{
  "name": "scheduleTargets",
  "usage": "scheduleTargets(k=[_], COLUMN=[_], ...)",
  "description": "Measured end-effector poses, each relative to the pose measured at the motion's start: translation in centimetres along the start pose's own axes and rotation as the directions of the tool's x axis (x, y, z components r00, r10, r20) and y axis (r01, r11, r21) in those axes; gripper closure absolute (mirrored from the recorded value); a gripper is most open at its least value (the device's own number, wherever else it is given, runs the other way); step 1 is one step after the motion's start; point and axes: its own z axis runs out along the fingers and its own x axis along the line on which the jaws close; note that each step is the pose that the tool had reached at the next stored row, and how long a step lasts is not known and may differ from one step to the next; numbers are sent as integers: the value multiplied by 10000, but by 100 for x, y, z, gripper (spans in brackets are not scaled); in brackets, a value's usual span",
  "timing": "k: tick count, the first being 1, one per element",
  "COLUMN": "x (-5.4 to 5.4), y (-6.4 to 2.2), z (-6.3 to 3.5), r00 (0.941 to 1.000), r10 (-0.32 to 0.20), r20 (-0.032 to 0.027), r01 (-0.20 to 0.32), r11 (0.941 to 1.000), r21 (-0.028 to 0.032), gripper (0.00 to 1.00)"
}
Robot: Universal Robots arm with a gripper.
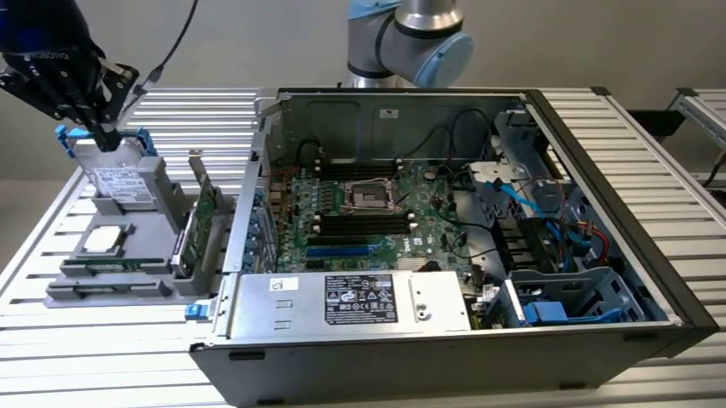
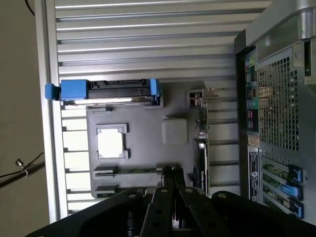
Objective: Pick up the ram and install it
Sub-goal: 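Reach for the ram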
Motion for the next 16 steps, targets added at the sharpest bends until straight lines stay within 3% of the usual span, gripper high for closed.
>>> scheduleTargets(k=[3, 6, 16], x=[57, 99, 205], y=[-67, -126, -298], z=[23, 59, 203], r00=[10000, 10000, 9987], r10=[1, 4, 24], r20=[-19, -98, -517], r01=[-1, -4, -22], r11=[10000, 10000, 10000], r21=[2, 8, 38], gripper=[90, 90, 90])
